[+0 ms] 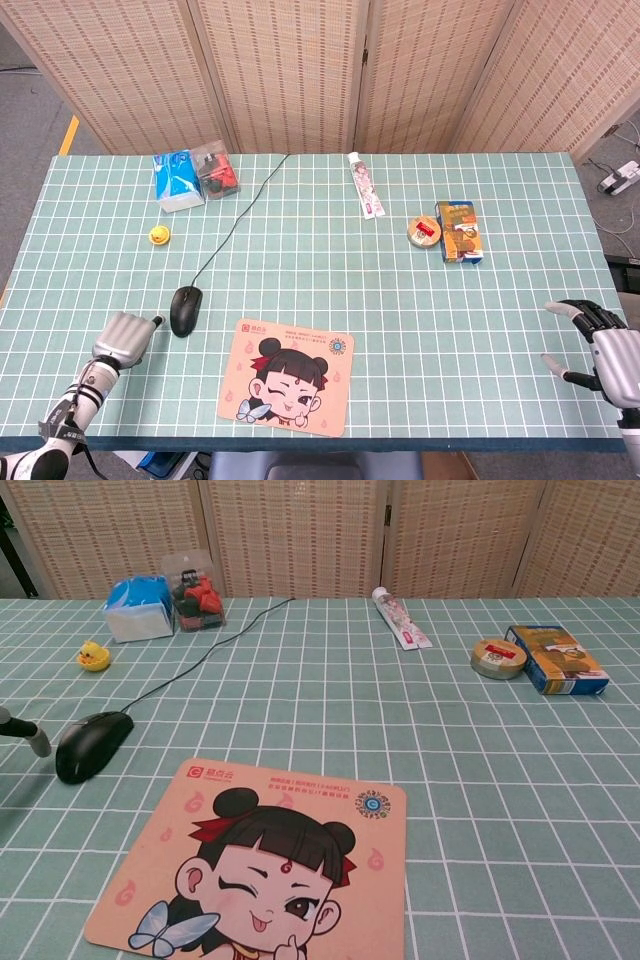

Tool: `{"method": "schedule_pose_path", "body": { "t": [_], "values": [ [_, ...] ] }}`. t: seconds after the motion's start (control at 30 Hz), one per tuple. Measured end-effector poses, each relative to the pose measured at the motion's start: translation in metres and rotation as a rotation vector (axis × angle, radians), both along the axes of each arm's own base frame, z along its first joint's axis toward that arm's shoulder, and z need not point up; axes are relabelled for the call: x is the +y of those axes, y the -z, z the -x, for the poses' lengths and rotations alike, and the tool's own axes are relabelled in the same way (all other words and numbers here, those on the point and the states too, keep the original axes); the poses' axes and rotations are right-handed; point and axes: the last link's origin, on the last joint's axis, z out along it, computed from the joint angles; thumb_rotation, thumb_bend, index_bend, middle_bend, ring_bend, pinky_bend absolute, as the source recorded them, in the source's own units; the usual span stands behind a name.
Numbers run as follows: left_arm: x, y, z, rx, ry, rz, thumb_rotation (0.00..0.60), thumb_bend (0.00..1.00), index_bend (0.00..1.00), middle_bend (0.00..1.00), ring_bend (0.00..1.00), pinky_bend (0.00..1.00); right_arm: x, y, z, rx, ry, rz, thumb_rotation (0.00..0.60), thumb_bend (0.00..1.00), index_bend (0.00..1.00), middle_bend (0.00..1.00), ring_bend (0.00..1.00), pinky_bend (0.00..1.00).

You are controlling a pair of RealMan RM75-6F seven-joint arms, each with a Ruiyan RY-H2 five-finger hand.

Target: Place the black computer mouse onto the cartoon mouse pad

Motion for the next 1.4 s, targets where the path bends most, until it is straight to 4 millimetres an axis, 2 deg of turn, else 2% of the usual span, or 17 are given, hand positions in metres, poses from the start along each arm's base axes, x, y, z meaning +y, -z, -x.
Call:
{"method": "schedule_pose_path", "body": {
  "t": [0.77, 1.0, 1.13, 1.23, 1.33, 1.4],
  "values": [
    [-0.005, 0.018, -0.033, -0.107, 0.08, 0.053, 0.6, 0.73, 0.23, 1.0, 1.0, 1.0, 0.001, -0.004, 0.001, -0.006, 0.0, 0.011, 0.6, 0.16, 0.27, 0.28, 0.2, 0.28],
    [-0.009, 0.012, -0.042, -0.155, 0.123, 0.039, 0.6, 0.72, 0.24, 1.0, 1.0, 1.0, 0.001, -0.004, 0.001, -0.007, -0.001, 0.01, 0.6, 0.16, 0.27, 0.28, 0.2, 0.28],
    [-0.008, 0.004, -0.048, -0.196, 0.175, 0.011, 0.6, 0.72, 0.26, 0.99, 0.93, 1.0, 0.001, -0.003, 0.0, -0.006, -0.004, 0.007, 0.6, 0.16, 0.27, 0.28, 0.2, 0.28],
    [-0.005, -0.002, -0.052, -0.225, 0.241, -0.016, 0.6, 0.65, 0.26, 0.95, 0.88, 1.0, 0.001, -0.002, 0.0, -0.004, -0.002, 0.006, 0.6, 0.16, 0.27, 0.28, 0.2, 0.28],
    [0.003, -0.007, -0.055, -0.241, 0.329, -0.047, 0.6, 0.48, 0.25, 0.94, 0.87, 1.0, 0.0, -0.002, 0.001, -0.002, 0.003, 0.005, 0.6, 0.16, 0.27, 0.28, 0.2, 0.28],
    [0.009, -0.01, -0.056, -0.238, 0.393, -0.065, 0.6, 0.33, 0.25, 0.94, 0.88, 1.0, -0.001, -0.002, 0.002, -0.001, 0.008, 0.006, 0.6, 0.16, 0.27, 0.28, 0.2, 0.28]
  ]
}}
